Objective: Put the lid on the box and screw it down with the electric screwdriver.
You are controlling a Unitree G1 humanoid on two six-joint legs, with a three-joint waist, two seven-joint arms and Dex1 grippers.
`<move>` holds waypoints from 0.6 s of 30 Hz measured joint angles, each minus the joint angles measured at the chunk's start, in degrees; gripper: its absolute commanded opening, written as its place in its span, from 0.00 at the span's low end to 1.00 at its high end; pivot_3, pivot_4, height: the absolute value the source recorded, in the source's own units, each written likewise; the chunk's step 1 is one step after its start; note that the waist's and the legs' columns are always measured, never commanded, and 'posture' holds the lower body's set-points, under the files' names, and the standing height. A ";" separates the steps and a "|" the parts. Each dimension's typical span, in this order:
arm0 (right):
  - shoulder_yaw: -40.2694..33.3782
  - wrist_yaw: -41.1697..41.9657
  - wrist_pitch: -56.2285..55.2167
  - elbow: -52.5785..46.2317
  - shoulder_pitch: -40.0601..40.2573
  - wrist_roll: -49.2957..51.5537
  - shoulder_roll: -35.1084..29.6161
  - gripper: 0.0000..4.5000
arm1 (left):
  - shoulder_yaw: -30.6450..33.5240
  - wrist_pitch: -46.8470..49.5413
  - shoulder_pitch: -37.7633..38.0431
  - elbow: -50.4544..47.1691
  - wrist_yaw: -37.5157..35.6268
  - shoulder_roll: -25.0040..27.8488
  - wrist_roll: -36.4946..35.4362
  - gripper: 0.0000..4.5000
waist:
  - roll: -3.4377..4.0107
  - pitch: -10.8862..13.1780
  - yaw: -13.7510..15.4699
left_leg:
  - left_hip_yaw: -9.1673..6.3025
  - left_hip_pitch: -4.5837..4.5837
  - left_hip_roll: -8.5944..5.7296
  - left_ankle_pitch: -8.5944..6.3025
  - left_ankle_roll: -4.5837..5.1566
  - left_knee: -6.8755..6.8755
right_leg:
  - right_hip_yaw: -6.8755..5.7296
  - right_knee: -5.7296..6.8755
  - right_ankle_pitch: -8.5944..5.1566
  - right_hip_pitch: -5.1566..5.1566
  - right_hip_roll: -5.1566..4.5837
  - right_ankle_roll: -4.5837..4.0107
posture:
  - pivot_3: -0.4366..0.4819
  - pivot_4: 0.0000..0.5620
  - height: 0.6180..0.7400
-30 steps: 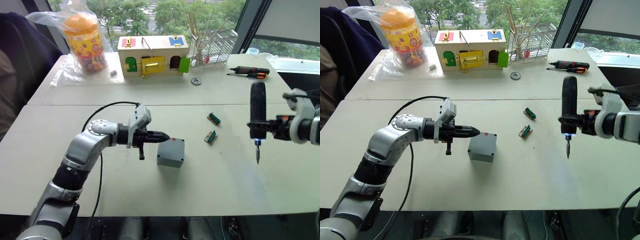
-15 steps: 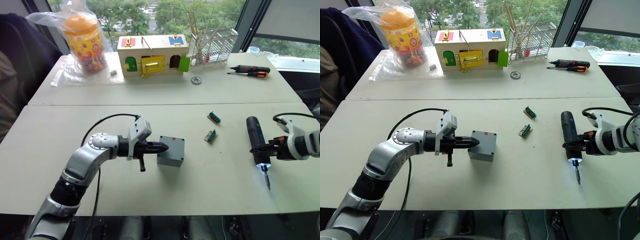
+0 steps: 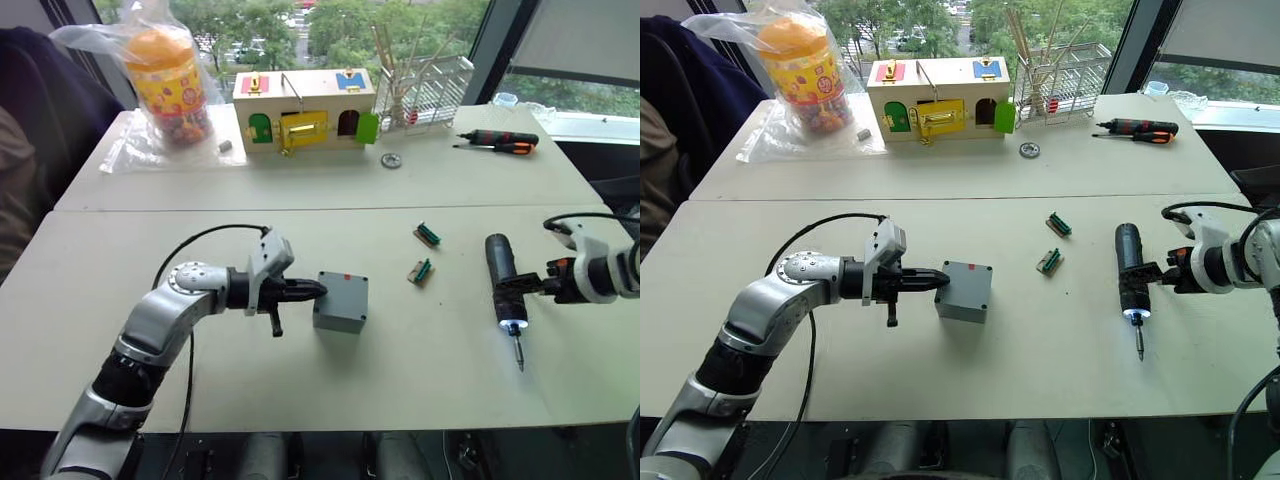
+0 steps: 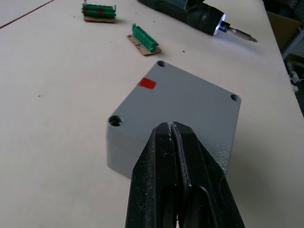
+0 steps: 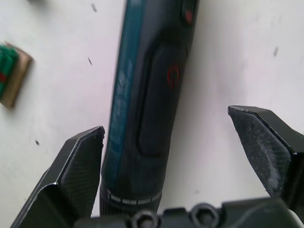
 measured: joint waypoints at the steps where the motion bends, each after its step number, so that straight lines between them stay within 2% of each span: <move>1: -1.99 0.82 -1.56 -2.55 -0.51 0.50 0.04 0.99 | 0.44 -0.25 -0.78 1.13 0.04 0.36 0.09 0.00 | 0.00 0.00 -0.03 | 0.00 0.00 0.01 0.01 -0.01 -0.02 | 0.00 0.00 0.00 0.00 0.02 0.00 | 0.48 0.27 0.76; 3: -6.55 2.73 -4.43 -9.90 0.00 2.57 0.66 0.99 | 1.06 -1.01 -1.76 2.63 0.09 0.70 0.56 0.00 | -0.02 0.01 -0.04 | -0.03 0.01 0.06 0.01 -0.04 -0.05 | -0.01 -0.02 0.00 0.01 0.10 0.01 | 0.48 0.27 0.76; 5: -10.11 5.23 -6.80 -21.03 3.77 6.01 2.09 0.99 | 0.89 -1.61 -2.45 4.18 0.07 1.58 1.75 0.00 | -0.13 0.05 0.05 | -0.14 0.01 0.10 0.04 -0.10 -0.09 | -0.06 -0.04 -0.01 0.05 0.19 0.01 | 0.48 0.27 0.76; 9: -10.44 6.35 -7.34 -37.34 12.33 11.18 6.83 0.99 | -0.86 -3.77 -2.46 6.86 -0.62 3.19 5.43 0.00 | -0.20 0.10 0.44 | -0.25 0.00 0.01 0.07 -0.14 0.03 | -0.11 -0.02 -0.01 0.16 0.11 0.01 | 0.48 0.27 0.76; 13: -4.71 3.61 -10.01 -47.58 19.46 9.53 9.95 0.99 | -3.31 -5.00 -2.35 8.60 -1.37 2.15 7.56 0.00 | -0.39 0.14 0.37 | -0.34 0.01 -0.01 0.06 -0.13 0.07 | -0.12 -0.04 0.00 0.21 0.10 0.01 | 0.48 0.27 0.76; 16: 1.81 0.64 -11.40 -48.96 23.01 7.23 15.12 0.99 | -5.93 -5.91 -2.93 10.26 -2.03 -0.34 8.81 0.00 | -0.43 0.16 0.13 | -0.30 0.00 0.00 0.06 -0.13 0.07 | -0.11 0.01 0.00 0.16 0.11 0.01 | 0.48 0.27 0.76; 18: 3.36 -0.63 -11.58 -49.03 23.13 6.70 17.30 0.99 | -7.13 -6.54 -3.73 11.26 -2.60 -1.18 9.78 0.00 | -0.43 0.17 0.11 | -0.30 0.00 0.01 0.07 -0.14 0.07 | -0.12 0.01 0.00 0.16 0.14 0.01 | 0.48 0.27 0.76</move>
